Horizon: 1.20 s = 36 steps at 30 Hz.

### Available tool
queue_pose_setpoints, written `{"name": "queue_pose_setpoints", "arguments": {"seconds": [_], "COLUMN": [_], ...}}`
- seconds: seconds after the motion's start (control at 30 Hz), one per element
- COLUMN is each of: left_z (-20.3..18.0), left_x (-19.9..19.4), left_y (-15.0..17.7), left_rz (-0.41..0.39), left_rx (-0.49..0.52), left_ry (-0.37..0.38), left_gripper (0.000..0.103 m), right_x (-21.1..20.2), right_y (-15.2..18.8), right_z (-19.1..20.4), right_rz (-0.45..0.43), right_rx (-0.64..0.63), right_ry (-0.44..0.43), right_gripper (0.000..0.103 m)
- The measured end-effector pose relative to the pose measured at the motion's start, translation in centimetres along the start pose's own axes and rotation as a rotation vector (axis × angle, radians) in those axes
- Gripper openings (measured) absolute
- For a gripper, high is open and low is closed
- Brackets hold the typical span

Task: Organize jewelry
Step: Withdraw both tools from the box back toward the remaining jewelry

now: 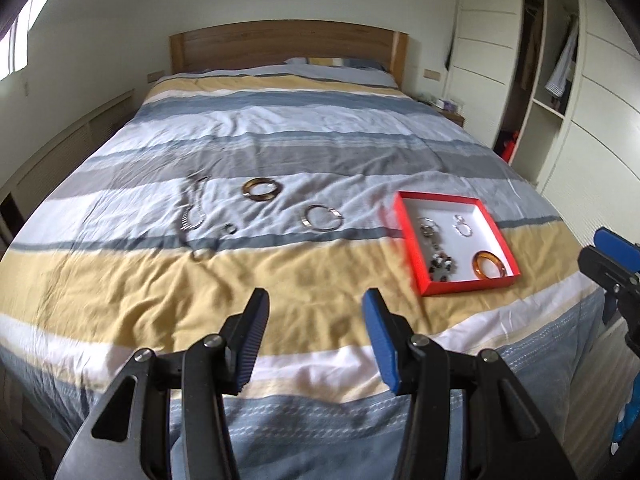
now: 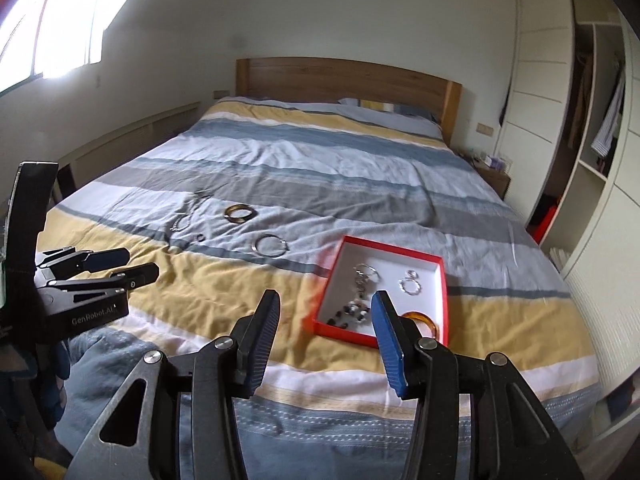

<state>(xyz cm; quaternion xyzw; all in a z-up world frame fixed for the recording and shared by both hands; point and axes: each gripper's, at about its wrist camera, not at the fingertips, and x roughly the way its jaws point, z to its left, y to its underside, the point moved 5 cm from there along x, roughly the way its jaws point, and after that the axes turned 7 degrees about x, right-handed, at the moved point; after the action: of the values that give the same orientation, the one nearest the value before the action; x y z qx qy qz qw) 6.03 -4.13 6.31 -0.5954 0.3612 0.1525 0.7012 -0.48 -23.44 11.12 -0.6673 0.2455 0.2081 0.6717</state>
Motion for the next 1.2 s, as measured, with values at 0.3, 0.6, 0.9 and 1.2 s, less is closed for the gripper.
{"name": "queue_pose_setpoints", "arguments": {"seconds": [0.3, 0.6, 0.9, 1.2], "left_z": [7.3, 13.7, 14.8, 14.4], "left_x": [-0.8, 1.7, 7.9, 16.2], "left_y": [2.7, 4.4, 3.8, -0.6], "left_rz": [0.01, 0.051, 0.081, 0.097], "left_rx": [-0.111, -0.203, -0.204, -0.132], "left_ry": [-0.071, -0.145, -0.103, -0.03], "left_gripper": [0.047, 0.047, 0.047, 0.047], "right_x": [-0.3, 5.1, 12.8, 21.9], "right_y": [-0.2, -0.6, -0.1, -1.7], "right_z": [3.3, 4.8, 6.1, 8.0], "right_rz": [0.005, 0.074, 0.168, 0.241], "right_rx": [-0.051, -0.042, -0.029, -0.041], "right_ry": [-0.062, -0.129, -0.177, -0.262], "right_gripper": [0.055, 0.056, 0.056, 0.047]}}
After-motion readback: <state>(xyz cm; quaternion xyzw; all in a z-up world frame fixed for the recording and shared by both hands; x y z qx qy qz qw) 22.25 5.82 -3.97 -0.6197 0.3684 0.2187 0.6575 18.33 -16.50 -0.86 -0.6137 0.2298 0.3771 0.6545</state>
